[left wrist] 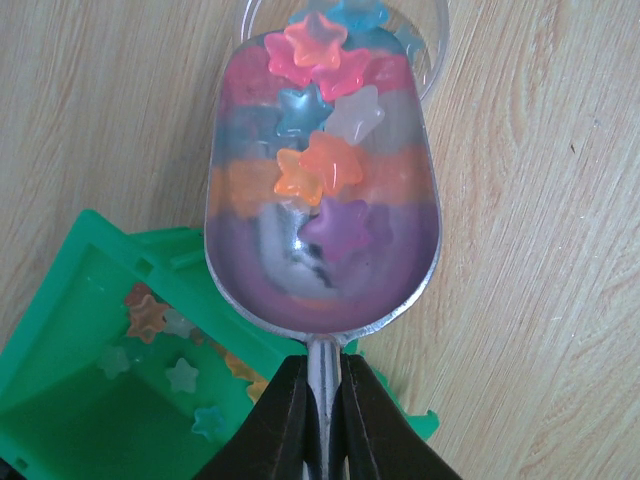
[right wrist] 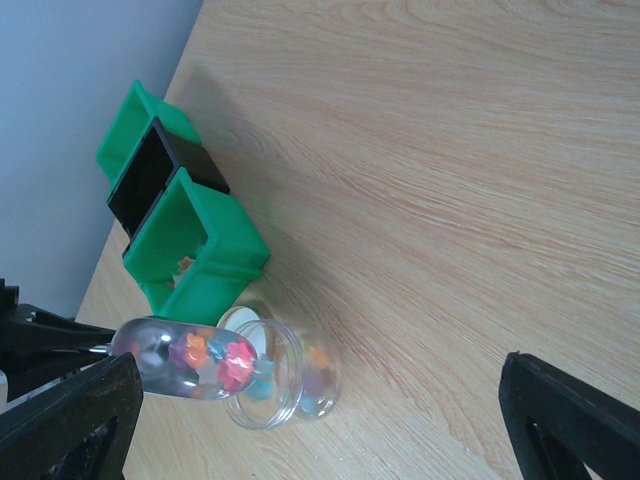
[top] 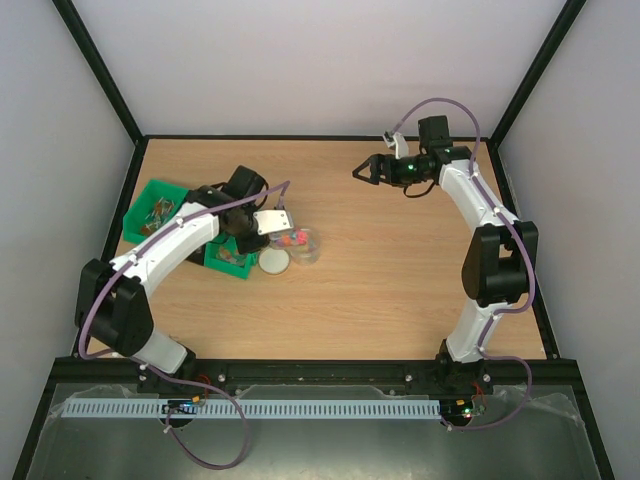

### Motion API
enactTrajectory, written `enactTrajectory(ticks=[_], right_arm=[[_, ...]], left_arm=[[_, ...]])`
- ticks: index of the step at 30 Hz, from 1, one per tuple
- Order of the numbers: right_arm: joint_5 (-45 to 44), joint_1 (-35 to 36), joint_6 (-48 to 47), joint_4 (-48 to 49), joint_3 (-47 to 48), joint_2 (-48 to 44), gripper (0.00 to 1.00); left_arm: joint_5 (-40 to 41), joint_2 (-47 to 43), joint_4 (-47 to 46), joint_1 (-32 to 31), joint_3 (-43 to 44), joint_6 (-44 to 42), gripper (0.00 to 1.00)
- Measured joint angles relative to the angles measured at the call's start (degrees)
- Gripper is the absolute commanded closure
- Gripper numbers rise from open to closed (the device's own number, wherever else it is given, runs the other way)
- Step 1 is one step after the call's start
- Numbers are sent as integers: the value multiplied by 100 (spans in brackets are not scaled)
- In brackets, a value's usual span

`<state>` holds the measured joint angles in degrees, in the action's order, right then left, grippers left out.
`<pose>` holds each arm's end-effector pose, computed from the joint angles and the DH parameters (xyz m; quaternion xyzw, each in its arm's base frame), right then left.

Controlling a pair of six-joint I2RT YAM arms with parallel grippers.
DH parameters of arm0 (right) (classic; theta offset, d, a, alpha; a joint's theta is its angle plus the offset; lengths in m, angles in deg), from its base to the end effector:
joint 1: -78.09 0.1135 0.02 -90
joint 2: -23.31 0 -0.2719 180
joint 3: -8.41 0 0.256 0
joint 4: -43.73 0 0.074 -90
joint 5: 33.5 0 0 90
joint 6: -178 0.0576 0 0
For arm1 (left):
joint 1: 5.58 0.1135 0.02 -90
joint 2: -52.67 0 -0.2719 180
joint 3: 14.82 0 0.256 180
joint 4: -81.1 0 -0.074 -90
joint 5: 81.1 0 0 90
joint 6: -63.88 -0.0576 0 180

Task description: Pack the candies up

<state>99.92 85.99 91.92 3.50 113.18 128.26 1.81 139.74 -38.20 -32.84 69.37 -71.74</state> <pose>0.4248 0.0989 0.3003 -0.1843 0.8375 0.3741 0.3530 0.2813 -0.1530 0.2547 0.5885 0.7733 -0.0230 0.2348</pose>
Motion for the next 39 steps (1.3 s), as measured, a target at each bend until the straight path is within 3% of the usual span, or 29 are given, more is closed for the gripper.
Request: enactTrajectory(ticks=[25, 39], right_arm=[[4, 0, 50, 0, 20, 39, 1], [66, 0, 96, 2, 20, 42, 1]], left_arm=[[308, 76, 772, -127, 654, 94, 98], [177, -846, 966, 1676, 723, 1327, 98]])
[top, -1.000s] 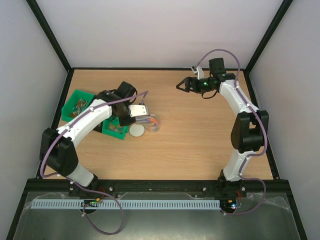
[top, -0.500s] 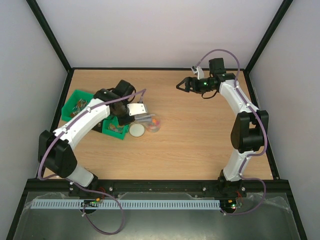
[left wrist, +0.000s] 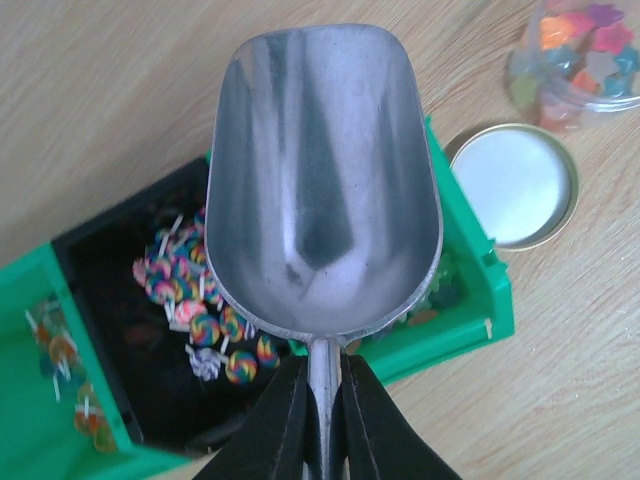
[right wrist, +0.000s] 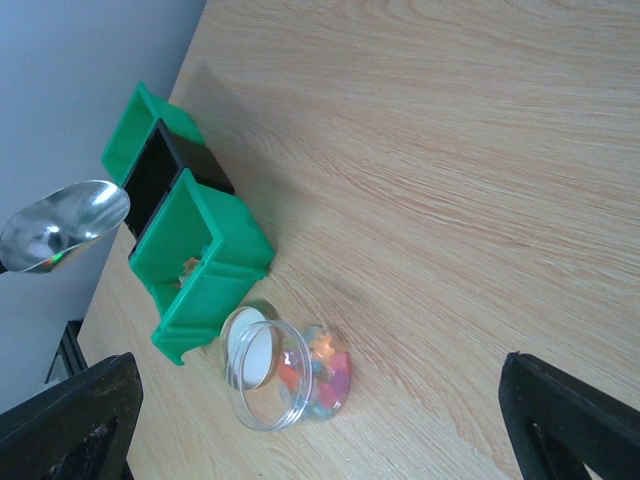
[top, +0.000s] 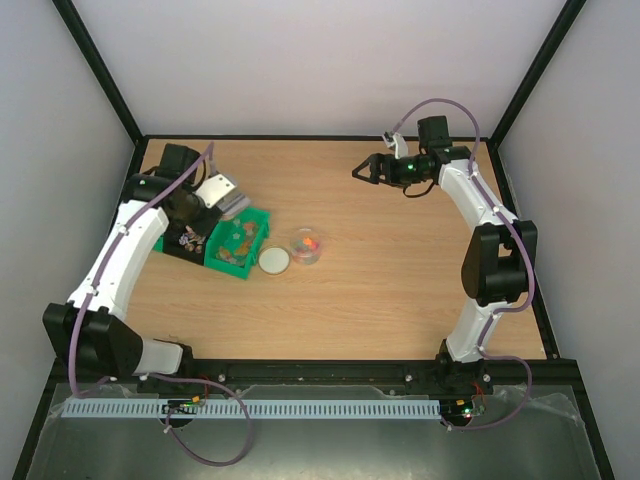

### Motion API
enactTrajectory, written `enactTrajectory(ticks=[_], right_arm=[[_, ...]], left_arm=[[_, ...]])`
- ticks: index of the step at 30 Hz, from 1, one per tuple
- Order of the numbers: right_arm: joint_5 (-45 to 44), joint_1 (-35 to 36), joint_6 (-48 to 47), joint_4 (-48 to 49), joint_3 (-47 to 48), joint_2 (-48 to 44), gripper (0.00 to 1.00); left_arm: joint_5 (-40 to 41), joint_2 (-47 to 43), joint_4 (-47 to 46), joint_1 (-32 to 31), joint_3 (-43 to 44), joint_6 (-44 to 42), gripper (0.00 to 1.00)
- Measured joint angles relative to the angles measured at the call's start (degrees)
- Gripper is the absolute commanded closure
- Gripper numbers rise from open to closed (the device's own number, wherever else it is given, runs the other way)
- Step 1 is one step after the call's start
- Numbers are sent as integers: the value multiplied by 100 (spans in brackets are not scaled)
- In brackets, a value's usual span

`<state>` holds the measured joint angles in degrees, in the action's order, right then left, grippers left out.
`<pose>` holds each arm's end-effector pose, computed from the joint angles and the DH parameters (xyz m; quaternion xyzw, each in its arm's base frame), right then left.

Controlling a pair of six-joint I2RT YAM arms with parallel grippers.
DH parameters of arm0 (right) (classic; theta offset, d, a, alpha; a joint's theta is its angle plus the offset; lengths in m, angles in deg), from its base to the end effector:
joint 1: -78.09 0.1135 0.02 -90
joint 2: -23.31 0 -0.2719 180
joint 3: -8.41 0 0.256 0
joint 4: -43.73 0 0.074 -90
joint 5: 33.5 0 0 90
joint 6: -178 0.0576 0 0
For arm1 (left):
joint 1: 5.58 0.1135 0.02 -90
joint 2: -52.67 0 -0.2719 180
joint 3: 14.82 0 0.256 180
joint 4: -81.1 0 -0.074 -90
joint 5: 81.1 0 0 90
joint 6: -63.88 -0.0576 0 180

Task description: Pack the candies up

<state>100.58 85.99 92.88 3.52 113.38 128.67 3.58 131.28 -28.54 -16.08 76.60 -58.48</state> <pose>0.4260 0.0996 0.2989 -0.1789 0.8377 0.3819 0.3470 0.2806 -0.0574 0.3260 0.3625 0.8881 0.0092 0.2825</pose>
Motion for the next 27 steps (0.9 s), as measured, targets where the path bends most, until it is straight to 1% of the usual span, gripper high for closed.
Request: enactTrajectory(ticks=[4, 10, 17, 27], right_arm=[[48, 0, 52, 2, 0, 7, 1], [63, 0, 94, 4, 0, 72, 1], [61, 0, 96, 4, 0, 92, 1], [24, 0, 96, 9, 0, 92, 1]], left_arm=[[114, -101, 350, 160, -31, 52, 98], [389, -55, 833, 168, -313, 42, 98], [643, 448, 1202, 72, -446, -2, 98], [916, 1224, 1182, -210, -444, 50, 98]])
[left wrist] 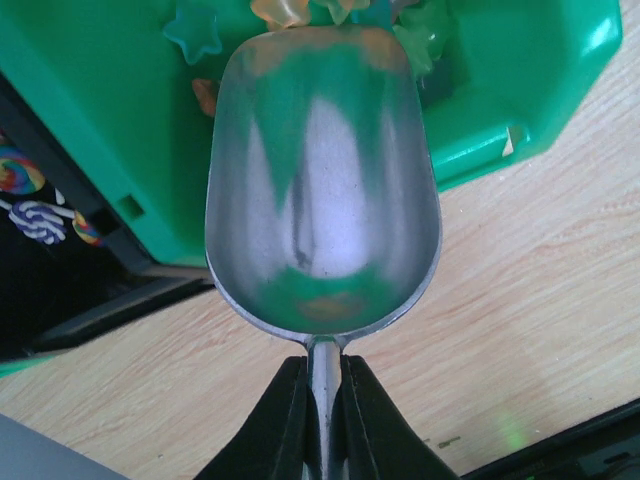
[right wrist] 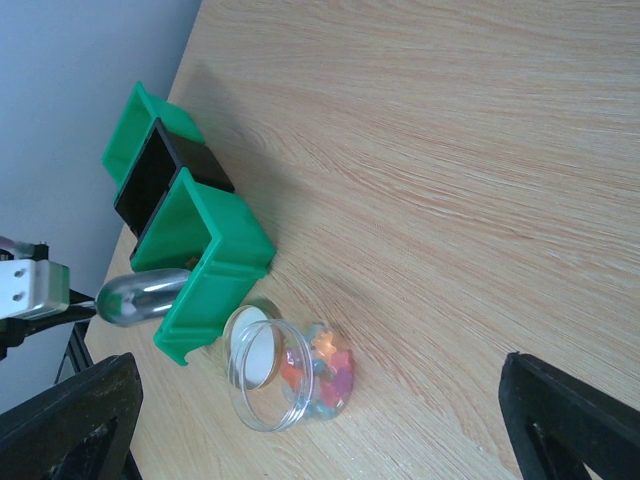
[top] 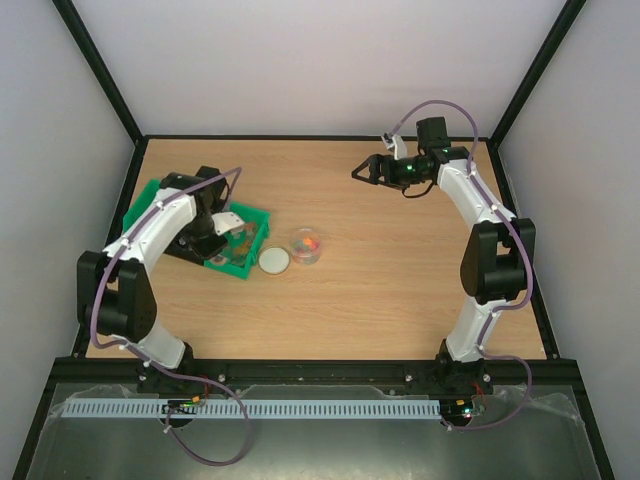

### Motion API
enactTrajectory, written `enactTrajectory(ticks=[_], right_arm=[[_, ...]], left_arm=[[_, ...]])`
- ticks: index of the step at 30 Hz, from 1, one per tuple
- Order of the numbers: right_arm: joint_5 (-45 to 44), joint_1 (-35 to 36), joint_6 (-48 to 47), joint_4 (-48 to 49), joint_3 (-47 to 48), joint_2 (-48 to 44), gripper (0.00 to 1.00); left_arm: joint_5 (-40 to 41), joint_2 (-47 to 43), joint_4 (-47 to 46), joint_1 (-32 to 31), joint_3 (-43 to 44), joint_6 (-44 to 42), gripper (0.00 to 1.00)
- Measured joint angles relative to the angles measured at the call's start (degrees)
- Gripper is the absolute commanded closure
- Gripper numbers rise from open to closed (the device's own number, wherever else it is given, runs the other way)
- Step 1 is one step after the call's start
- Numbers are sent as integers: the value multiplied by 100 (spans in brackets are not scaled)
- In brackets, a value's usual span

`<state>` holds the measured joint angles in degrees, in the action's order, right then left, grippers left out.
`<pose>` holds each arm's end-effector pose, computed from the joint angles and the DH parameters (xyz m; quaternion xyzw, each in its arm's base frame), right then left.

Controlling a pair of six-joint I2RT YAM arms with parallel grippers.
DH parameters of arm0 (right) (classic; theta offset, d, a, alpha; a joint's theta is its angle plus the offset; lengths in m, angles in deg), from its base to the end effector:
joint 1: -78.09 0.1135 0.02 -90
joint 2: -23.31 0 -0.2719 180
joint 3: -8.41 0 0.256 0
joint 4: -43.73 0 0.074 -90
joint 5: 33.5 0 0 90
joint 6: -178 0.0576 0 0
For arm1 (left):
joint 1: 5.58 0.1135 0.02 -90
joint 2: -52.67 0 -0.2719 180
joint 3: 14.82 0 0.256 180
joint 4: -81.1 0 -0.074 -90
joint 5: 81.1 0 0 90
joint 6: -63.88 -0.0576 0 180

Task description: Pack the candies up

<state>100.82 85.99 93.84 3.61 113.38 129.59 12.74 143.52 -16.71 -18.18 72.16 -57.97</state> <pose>0.4288 0.1001 0.2924 -0.1703 0.8413 0.3869 0.3370 0.2824 -0.0592 0.2369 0.3767 0.9251 0.0388 0.0283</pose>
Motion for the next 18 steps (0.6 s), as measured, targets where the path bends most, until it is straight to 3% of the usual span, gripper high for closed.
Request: enactTrajectory(ticks=[11, 18], right_arm=[[-105, 0, 0, 31, 0, 0, 1], [-111, 0, 0, 42, 0, 0, 1]], left_arm=[[-50, 94, -662, -138, -199, 210, 98], [-444, -160, -2175, -136, -1029, 273, 98]])
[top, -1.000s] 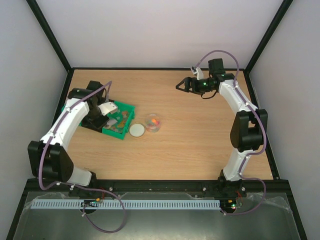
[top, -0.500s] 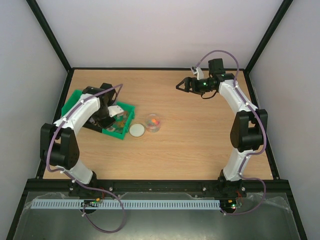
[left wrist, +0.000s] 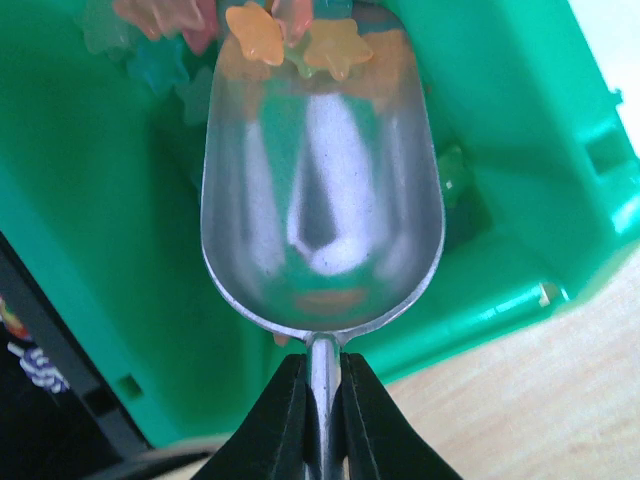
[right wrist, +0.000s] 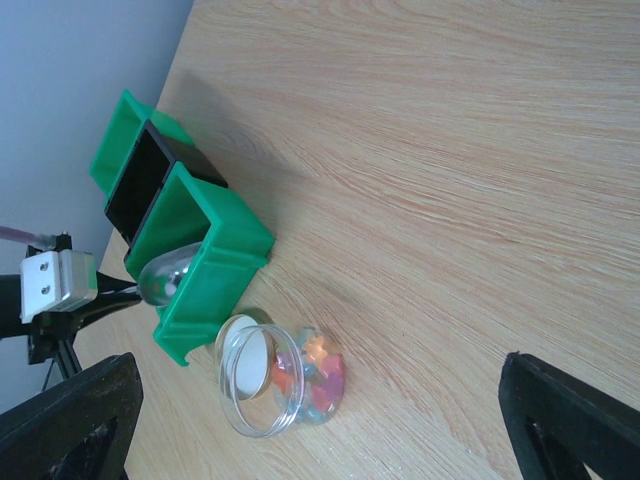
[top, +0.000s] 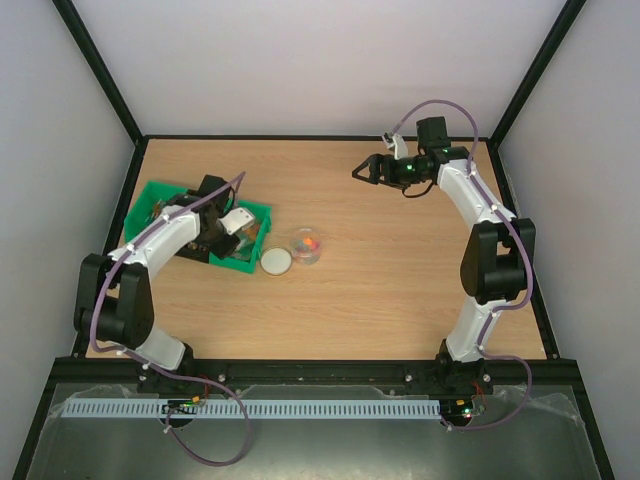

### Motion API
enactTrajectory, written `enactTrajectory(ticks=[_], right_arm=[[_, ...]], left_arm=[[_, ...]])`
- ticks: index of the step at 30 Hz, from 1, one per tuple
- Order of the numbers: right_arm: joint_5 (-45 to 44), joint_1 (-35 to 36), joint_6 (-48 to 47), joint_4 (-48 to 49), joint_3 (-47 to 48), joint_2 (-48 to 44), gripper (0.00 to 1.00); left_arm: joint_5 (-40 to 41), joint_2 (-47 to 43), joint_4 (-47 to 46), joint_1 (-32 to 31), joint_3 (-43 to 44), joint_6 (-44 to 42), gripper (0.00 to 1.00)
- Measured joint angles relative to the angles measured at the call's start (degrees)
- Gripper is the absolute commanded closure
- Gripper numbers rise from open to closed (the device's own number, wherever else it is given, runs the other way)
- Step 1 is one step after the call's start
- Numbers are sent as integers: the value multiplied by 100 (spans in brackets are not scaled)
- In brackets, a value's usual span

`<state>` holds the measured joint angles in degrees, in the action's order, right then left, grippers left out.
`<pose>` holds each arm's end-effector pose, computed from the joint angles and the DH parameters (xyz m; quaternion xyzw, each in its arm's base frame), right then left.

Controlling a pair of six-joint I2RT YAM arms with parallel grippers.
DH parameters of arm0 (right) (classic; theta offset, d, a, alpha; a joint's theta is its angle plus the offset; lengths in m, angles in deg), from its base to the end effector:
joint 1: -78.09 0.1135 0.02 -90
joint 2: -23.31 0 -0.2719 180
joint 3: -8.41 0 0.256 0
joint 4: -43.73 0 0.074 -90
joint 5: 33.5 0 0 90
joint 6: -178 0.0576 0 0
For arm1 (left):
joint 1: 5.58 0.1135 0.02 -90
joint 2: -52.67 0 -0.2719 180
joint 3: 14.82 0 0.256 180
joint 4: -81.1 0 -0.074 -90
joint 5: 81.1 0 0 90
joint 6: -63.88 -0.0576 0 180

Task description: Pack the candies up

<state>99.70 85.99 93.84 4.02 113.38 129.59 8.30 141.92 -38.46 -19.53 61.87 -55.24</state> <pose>0.4301 0.0995 0.2925 -0.1678 0.8432 0.3787 0.3426 0.2957 -0.0741 0.2039 0.3638 0.9197 0.0144 0.1472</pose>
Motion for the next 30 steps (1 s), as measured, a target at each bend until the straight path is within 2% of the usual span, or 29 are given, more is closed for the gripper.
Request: enactTrajectory(ticks=[18, 30], right_arm=[[0, 0, 0, 44, -2, 0, 1], [2, 0, -2, 70, -160, -26, 1]], left_arm=[[-345, -409, -2841, 26, -1661, 651, 98], [-726, -785, -3921, 177, -2531, 1058, 98]])
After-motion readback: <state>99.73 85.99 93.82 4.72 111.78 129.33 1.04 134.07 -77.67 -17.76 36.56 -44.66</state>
